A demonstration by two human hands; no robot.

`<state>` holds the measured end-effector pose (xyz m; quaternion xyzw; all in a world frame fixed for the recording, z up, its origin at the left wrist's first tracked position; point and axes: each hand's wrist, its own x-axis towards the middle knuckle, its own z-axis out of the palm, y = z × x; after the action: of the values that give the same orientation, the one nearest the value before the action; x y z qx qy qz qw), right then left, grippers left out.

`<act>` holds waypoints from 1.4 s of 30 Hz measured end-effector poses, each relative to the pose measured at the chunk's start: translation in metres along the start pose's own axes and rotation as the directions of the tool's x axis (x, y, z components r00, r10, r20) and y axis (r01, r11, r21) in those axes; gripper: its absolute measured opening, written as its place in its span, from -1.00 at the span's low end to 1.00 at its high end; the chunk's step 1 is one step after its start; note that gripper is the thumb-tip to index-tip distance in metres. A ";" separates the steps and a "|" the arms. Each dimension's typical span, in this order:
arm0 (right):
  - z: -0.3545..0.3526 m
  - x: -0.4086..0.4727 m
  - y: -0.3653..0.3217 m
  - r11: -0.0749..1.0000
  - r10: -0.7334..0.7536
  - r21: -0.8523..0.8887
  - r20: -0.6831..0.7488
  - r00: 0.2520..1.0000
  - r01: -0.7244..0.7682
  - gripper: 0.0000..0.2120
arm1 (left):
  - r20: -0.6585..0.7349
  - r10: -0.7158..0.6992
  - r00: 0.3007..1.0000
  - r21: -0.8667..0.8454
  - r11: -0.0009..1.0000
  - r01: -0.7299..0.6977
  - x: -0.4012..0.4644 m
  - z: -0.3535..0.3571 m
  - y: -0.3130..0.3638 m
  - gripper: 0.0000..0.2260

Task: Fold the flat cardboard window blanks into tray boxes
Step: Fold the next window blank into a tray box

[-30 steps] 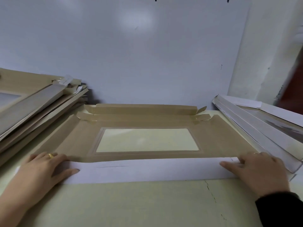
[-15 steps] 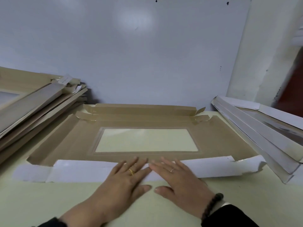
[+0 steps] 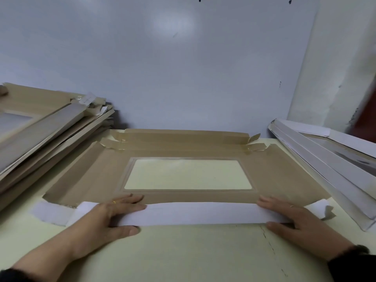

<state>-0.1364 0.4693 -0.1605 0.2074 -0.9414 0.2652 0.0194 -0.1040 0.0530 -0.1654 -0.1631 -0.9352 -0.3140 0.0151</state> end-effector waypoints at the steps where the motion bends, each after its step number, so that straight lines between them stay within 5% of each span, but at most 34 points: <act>1: -0.003 -0.003 0.002 1.000 0.025 0.012 -0.008 1.000 -0.025 -0.58 | -0.013 -0.005 1.000 -0.008 1.000 0.005 -0.003 -0.004 -0.006 -0.55; 7: -0.014 -0.008 0.010 0.989 0.146 0.010 -0.056 0.988 -0.146 -0.63 | -0.121 -0.041 0.992 -0.004 0.999 0.041 -0.021 -0.024 -0.035 -0.64; 12: -0.014 -0.008 0.011 0.984 0.178 0.032 -0.264 0.948 -0.176 -0.88 | -0.272 -0.048 0.961 0.128 0.988 0.086 -0.028 -0.035 -0.043 -0.84; 15: -0.016 -0.008 0.011 0.984 0.153 -0.036 -0.310 0.938 -0.172 -0.80 | -0.323 -0.020 0.946 0.196 0.977 0.087 -0.026 -0.039 -0.045 -0.96; 20: -0.018 -0.006 0.009 0.955 0.183 -0.146 -0.398 0.899 -0.259 -0.69 | -0.509 -0.153 0.847 0.252 0.914 0.317 -0.021 -0.040 -0.053 -0.59; 24: -0.015 -0.003 0.006 0.909 0.244 -0.207 -0.439 0.865 -0.361 -0.53 | -0.498 -0.149 0.854 0.311 0.889 0.336 -0.015 -0.041 -0.045 -0.51; 33: -0.013 0.003 0.007 0.835 0.331 -0.286 -0.420 0.845 -0.469 -0.88 | -0.473 -0.345 0.811 0.277 0.815 0.509 -0.006 -0.035 -0.041 -0.77; 35: -0.012 0.006 0.006 0.791 0.366 -0.360 -0.369 0.854 -0.494 -0.80 | -0.451 -0.350 0.821 0.273 0.821 0.501 -0.003 -0.029 -0.035 -0.82; 39: 0.005 0.018 -0.023 0.863 0.109 -0.459 -0.240 0.965 -0.211 -0.50 | -0.299 -0.237 0.924 0.386 0.856 0.344 0.011 0.003 -0.003 -0.64; 42: 0.029 0.027 -0.067 0.877 -0.174 -0.474 -0.167 0.970 0.075 -0.38 | -0.152 -0.173 0.973 0.434 0.873 0.223 0.026 0.032 0.031 -0.52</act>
<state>-0.1320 0.3921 -0.1488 0.2288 -0.9549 0.0503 0.1823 -0.1165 0.1028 -0.1700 -0.0411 -0.9918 -0.0984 0.0708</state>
